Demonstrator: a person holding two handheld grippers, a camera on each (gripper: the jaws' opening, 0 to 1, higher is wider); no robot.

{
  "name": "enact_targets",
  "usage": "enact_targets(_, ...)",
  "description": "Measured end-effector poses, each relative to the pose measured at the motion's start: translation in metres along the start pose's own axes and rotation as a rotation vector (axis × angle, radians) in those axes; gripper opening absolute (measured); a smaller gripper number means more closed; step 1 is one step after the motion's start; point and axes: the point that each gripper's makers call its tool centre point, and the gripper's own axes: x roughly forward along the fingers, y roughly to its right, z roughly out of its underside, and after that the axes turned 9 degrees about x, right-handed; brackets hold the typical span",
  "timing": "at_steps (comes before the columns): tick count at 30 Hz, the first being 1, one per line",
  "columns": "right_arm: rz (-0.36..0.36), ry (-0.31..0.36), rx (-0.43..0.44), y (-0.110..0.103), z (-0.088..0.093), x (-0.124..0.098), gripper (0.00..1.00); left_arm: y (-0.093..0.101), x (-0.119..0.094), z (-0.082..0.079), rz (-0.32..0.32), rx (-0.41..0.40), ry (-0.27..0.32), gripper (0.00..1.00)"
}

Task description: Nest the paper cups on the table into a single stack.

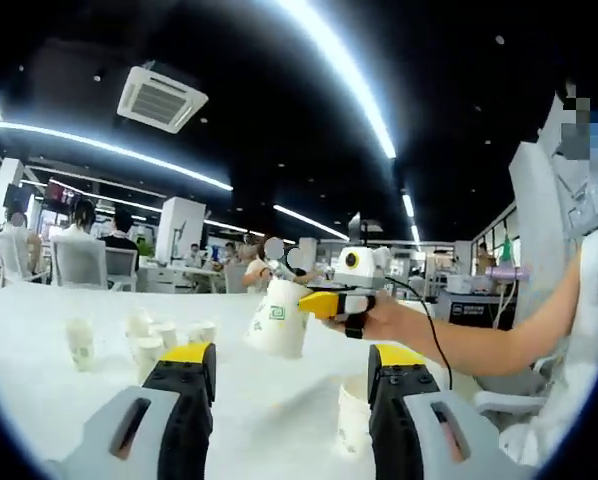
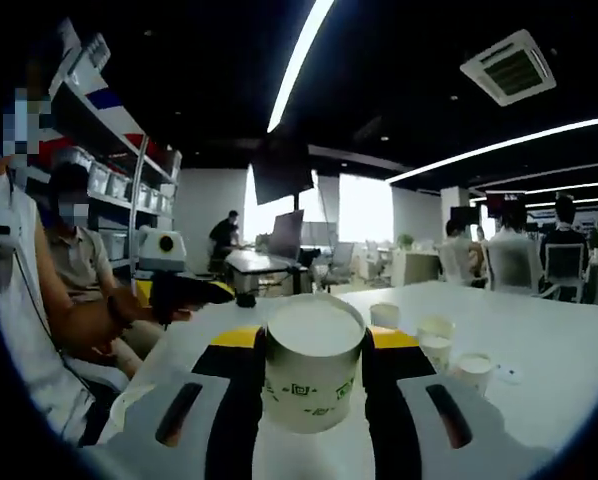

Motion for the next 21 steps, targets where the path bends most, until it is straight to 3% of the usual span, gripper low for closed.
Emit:
enact_targets(3,-0.065,0.065,0.032,-0.016,-0.020,-0.005,0.40,0.002,0.027,0.000,0.072,0.007,0.016,0.72)
enact_targets(7,-0.093,0.089,0.032,-0.028,-0.029,-0.011,0.40,0.008,0.060,-0.011,0.156,0.058,0.057,0.76)
enact_targets(11,-0.110,0.105,0.020,-0.032,-0.030,-0.015,0.40,0.026,0.083,-0.008,0.275,0.100,0.022,0.85)
enact_targets(14,-0.120,0.130,0.042,-0.032,-0.029,-0.020,0.40,0.030,0.096,-0.004,0.312,0.077,0.008,0.84)
enact_targets(18,-0.137,0.158,0.070,-0.033,-0.028,-0.025,0.40,0.040,0.103,-0.005,0.360,0.045,0.039,0.82)
enact_targets(21,-0.143,0.171,0.084,-0.037,-0.024,-0.025,0.40,0.046,0.105,-0.004,0.392,0.046,0.050,0.73)
